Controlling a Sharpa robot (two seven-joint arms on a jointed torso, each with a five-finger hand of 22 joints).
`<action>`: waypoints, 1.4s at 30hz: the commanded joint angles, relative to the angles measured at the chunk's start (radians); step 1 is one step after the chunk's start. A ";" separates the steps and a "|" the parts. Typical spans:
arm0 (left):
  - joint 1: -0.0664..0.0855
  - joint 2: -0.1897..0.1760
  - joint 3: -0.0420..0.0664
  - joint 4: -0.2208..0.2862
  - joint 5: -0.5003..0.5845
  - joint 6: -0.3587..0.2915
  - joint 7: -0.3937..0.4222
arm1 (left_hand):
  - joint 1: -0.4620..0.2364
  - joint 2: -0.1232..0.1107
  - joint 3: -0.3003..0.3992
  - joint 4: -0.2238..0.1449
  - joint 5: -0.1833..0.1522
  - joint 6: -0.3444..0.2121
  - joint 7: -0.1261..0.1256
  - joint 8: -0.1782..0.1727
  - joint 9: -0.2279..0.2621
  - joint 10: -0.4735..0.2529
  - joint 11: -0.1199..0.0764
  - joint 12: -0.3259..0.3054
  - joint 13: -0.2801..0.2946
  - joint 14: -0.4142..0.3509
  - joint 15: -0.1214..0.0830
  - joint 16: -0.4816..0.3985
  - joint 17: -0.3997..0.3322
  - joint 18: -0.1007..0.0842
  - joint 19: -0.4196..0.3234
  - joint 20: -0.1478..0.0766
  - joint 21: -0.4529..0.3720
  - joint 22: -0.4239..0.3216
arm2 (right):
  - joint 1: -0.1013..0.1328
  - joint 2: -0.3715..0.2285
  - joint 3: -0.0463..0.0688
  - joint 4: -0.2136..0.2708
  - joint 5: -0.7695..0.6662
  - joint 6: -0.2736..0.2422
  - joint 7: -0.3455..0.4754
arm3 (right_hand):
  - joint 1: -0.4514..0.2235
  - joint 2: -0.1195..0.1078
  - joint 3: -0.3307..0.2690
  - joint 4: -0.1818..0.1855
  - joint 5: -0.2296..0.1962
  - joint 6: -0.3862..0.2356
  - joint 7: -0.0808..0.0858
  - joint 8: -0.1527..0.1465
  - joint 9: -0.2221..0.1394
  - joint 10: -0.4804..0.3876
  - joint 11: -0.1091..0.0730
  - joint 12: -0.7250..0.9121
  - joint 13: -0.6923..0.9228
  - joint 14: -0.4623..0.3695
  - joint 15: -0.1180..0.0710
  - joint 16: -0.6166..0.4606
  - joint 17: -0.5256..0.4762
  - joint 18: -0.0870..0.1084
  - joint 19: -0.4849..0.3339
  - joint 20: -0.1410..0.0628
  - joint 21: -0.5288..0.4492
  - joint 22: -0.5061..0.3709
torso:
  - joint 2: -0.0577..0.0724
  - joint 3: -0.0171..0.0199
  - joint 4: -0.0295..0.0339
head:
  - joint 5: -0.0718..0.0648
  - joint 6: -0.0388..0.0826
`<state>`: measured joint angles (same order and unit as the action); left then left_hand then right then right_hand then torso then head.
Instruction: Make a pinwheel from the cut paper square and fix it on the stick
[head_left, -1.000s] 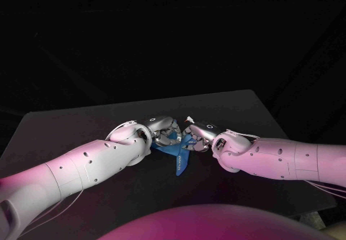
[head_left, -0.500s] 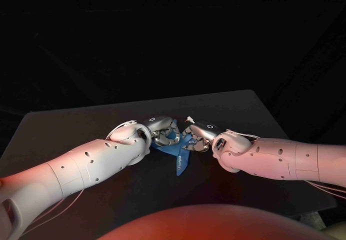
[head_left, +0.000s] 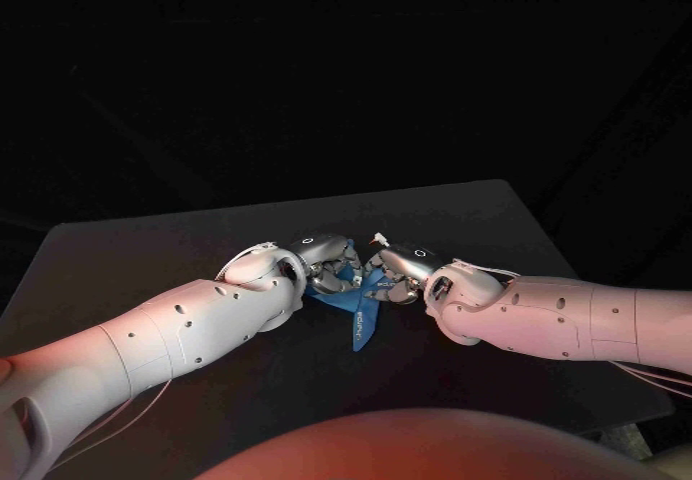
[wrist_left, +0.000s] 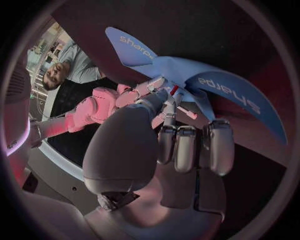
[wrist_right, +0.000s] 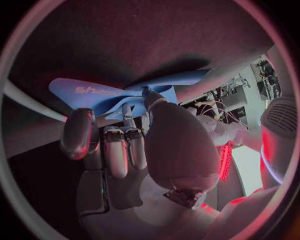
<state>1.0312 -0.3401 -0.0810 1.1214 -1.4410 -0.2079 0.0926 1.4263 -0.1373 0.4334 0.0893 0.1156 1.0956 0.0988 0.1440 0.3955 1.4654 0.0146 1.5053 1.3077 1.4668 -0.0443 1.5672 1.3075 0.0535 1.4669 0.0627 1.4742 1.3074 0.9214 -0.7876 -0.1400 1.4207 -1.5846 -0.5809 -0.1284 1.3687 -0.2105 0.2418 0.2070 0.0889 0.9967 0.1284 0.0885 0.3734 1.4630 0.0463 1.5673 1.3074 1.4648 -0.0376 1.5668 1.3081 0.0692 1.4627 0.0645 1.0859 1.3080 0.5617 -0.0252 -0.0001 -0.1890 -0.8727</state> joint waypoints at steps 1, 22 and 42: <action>0.000 0.003 0.000 -0.001 -0.005 0.014 0.003 | 0.001 0.008 0.005 -0.006 -0.007 0.016 -0.014 0.005 0.042 0.024 -0.003 -0.002 0.137 0.104 -0.001 0.004 0.263 -0.017 0.025 0.002 0.005 0.125 | -0.003 0.000 -0.003 -0.005 -0.011 0.030 -0.014 | -0.002 0.009 0.008 0.000 0.007 0.005 -0.001 0.006 0.000 0.108 0.001 0.003 0.263 0.106 0.001 0.004 0.263 0.012 0.006 0.002 0.006 0.153 | 0.000 0.0004 -0.0002 | -0.001 0.000; -0.001 0.014 -0.007 -0.026 -0.027 0.016 -0.005 | -0.001 0.005 0.014 -0.021 -0.013 0.025 -0.015 0.009 0.046 0.024 -0.003 -0.003 0.136 0.104 -0.001 0.004 0.263 -0.018 0.028 0.001 0.008 0.131 | -0.003 0.001 -0.003 -0.004 -0.011 0.029 -0.015 | -0.002 0.009 0.008 0.000 0.007 0.005 -0.001 0.006 0.000 0.108 0.001 0.003 0.263 0.106 0.001 0.004 0.263 0.012 0.006 0.002 0.006 0.153 | 0.000 0.0003 0.0003 | 0.003 0.000; -0.001 0.020 -0.013 -0.034 -0.033 0.008 0.000 | -0.006 0.006 0.025 -0.036 -0.020 0.041 -0.016 0.018 0.053 0.025 -0.003 -0.003 0.136 0.104 -0.002 0.004 0.263 -0.019 0.030 0.001 0.010 0.135 | -0.003 0.000 -0.003 -0.003 -0.012 0.023 -0.015 | -0.002 0.009 0.013 -0.002 0.008 0.005 -0.001 0.005 -0.003 0.108 0.001 0.003 0.263 0.106 0.000 0.004 0.263 0.012 0.007 0.002 0.009 0.154 | 0.000 0.0002 0.0005 | 0.003 0.000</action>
<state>1.0309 -0.3219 -0.0931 1.0889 -1.4652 -0.2033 0.0922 1.4281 -0.1393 0.4581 0.0585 0.0984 1.1044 0.1075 0.1563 0.3954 1.4654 0.0146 1.5054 1.3077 1.4668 -0.0443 1.5672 1.3074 0.0535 1.4669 0.0627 1.4784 1.3076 0.9214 -0.7865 -0.1401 1.4212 -1.5847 -0.5807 -0.1299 1.3687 -0.2105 0.2517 0.2056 0.0930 0.9967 0.1284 0.0885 0.3711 1.4630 0.0463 1.5673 1.3073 1.4648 -0.0376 1.5668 1.3077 0.0692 1.4627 0.0645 1.0911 1.3075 0.5613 -0.0246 0.0001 -0.1848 -0.8727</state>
